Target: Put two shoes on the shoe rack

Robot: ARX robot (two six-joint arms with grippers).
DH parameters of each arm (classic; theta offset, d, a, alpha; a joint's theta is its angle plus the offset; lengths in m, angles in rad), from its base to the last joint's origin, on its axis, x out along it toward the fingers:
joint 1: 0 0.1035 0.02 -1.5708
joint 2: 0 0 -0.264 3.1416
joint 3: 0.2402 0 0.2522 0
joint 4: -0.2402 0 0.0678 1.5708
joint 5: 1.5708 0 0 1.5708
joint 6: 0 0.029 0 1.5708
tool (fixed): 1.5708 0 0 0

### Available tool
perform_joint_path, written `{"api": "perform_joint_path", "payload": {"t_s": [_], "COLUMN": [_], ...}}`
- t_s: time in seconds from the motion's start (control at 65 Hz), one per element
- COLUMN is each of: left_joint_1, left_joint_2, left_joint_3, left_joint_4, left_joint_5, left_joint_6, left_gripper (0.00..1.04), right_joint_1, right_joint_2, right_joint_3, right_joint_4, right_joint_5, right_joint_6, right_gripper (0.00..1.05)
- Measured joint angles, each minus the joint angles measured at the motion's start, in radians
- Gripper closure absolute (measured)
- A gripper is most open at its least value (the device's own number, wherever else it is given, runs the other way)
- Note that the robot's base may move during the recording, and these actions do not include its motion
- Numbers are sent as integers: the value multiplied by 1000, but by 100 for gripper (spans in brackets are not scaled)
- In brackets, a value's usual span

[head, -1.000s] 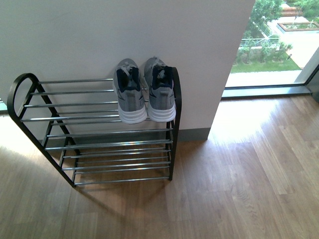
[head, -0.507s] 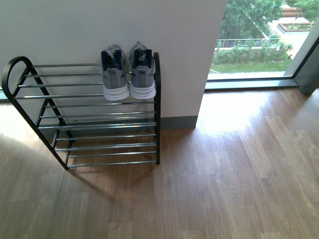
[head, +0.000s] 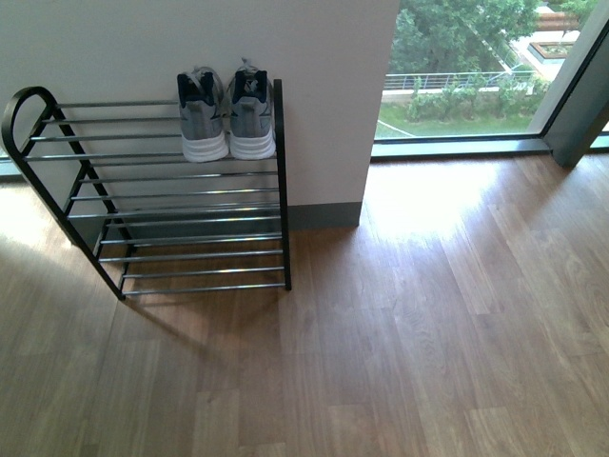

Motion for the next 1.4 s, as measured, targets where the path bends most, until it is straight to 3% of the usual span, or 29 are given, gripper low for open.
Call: {"api": "perform_joint_path", "payload": {"t_s": [1.399], "left_joint_1": [0], "left_joint_2": [0], "left_joint_3": [0], "left_joint_4": [0], "left_joint_5": [0], "left_joint_6": [0], "left_gripper": [9], "right_joint_1": [0], "right_joint_2": [0], "right_joint_3": [0], "right_joint_4": [0], "right_joint_5": [1], "right_joint_6": [0], "right_gripper": [9]}}
